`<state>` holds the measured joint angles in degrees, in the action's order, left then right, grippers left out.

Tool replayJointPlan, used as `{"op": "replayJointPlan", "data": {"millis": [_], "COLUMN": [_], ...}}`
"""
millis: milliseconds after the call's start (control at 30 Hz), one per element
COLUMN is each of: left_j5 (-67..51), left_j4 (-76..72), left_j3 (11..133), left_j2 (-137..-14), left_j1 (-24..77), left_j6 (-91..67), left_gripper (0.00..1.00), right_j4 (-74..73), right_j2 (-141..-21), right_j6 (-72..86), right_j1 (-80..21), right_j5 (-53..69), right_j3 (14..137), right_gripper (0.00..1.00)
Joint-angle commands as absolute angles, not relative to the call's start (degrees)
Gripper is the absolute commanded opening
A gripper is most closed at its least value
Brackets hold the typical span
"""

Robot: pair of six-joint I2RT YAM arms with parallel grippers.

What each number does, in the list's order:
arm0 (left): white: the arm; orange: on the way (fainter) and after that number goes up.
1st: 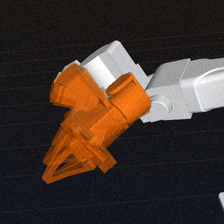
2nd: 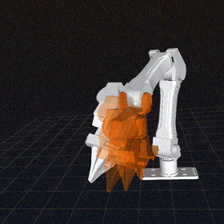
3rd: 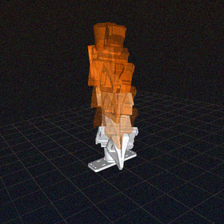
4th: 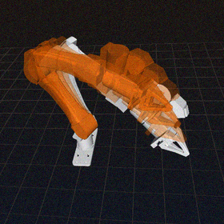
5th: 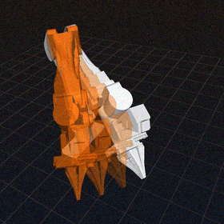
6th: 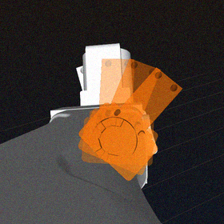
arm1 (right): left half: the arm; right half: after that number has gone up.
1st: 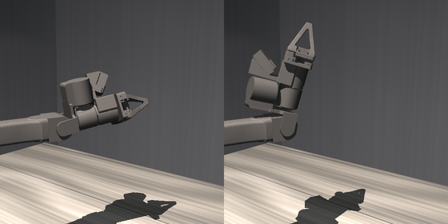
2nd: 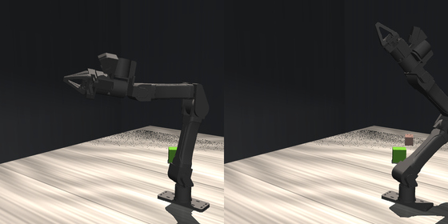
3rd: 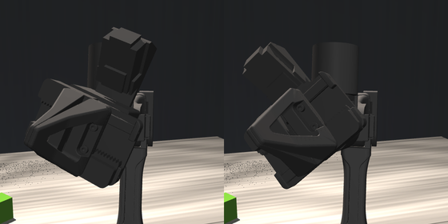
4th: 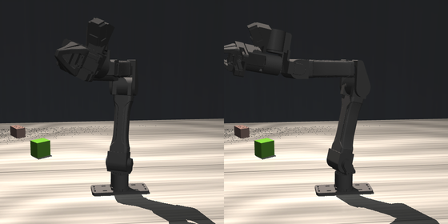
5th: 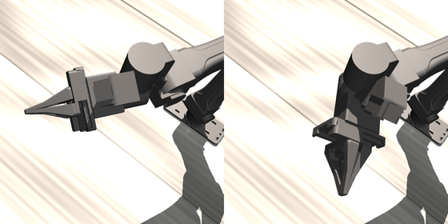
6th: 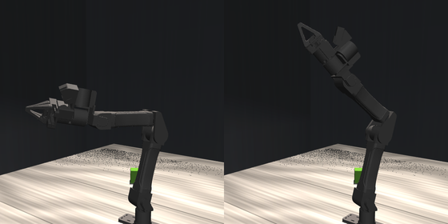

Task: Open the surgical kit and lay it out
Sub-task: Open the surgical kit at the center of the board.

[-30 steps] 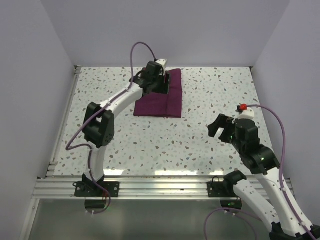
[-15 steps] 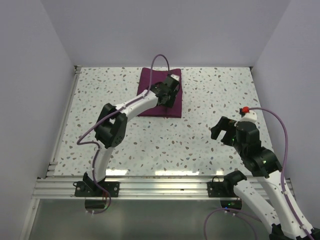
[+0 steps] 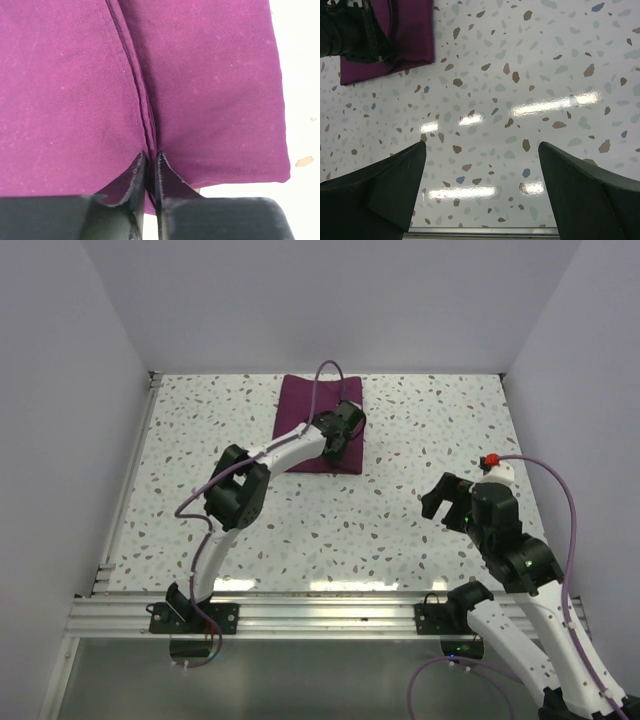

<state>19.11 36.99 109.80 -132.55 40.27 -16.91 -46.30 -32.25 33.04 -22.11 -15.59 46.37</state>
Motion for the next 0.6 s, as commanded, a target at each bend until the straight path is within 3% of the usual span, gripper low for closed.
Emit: {"op": "replayJointPlan", "data": {"millis": [0, 67, 333, 567], "left_j5": [19.6, 19.7, 16.3, 4.2], "left_j4": [37.7, 37.9, 40.3, 37.0], "left_j3": [112.8, 113.9, 118.1, 111.3], "left_j2": [-133.4, -131.9, -124.5, -117.3], "left_j1": [39.8, 39.7, 35.9, 27.1], "left_j6": [-16.3, -15.9, -16.9, -18.2], "left_gripper": [0.09, 0.00, 0.00, 0.11], "right_j4": [-45.9, -45.4, -39.7, -32.8], "right_j2": [-33.0, -33.1, -39.2, -51.2], "right_j6": [34.7, 35.4, 34.4, 33.1], "right_j1": [-22.1, -22.1, -22.1, -22.1], "right_j5": [-16.8, -16.4, -16.2, -14.3], "right_j3": [46.8, 46.1, 46.5, 50.6], "right_gripper": [0.98, 0.98, 0.98, 0.99]}}
